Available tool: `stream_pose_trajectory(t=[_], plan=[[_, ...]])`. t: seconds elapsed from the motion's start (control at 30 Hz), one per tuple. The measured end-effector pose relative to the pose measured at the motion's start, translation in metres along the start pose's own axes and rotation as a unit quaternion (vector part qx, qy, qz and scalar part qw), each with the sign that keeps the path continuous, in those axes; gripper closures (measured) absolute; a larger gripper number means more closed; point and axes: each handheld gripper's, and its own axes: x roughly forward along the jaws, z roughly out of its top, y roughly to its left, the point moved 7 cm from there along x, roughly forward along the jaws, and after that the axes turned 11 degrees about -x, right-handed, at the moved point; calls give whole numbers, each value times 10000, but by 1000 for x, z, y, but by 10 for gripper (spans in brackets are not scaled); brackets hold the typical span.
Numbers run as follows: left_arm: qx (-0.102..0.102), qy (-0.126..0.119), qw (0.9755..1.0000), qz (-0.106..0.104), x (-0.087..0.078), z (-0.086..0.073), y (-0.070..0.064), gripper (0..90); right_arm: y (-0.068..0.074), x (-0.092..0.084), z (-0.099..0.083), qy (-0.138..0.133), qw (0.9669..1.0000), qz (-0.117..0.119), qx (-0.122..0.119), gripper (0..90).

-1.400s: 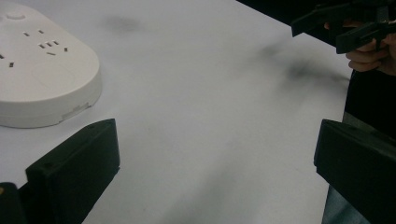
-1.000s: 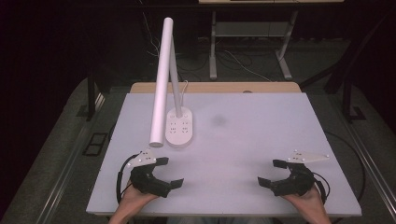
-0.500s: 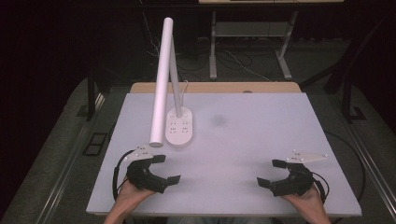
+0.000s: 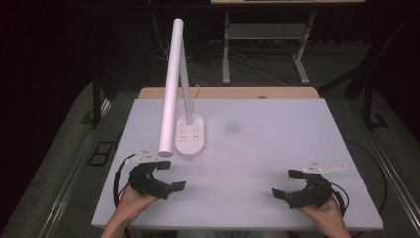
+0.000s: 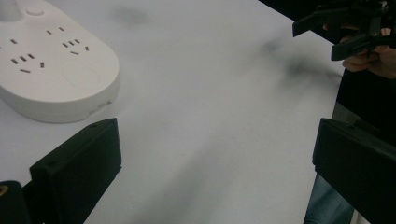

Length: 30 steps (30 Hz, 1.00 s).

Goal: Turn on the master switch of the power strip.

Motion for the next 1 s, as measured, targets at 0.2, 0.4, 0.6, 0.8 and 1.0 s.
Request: stream_pose_trajectory(t=[0.2, 0.4, 0.6, 0.8, 1.0], plan=[[-17, 51, 10000, 59, -2, 7, 5, 0, 0, 1, 0, 1, 10000, 5, 1, 5], [-20, 74, 10000, 61, -3, 12, 9, 0, 0, 1, 0, 10, 10000, 3, -26, 5], [-25, 130, 9998, 122, -1, 18, 16, 0, 0, 1, 0, 13, 10000, 2, -11, 5], [-33, 181, 9997, 164, -1, 24, 23, 7, 0, 1, 0, 38, 10000, 22, -5, 5], [-103, 146, 9996, 212, -4, 31, 30, 11, 0, 2, 0, 47, 10000, 9, -16, 5]])
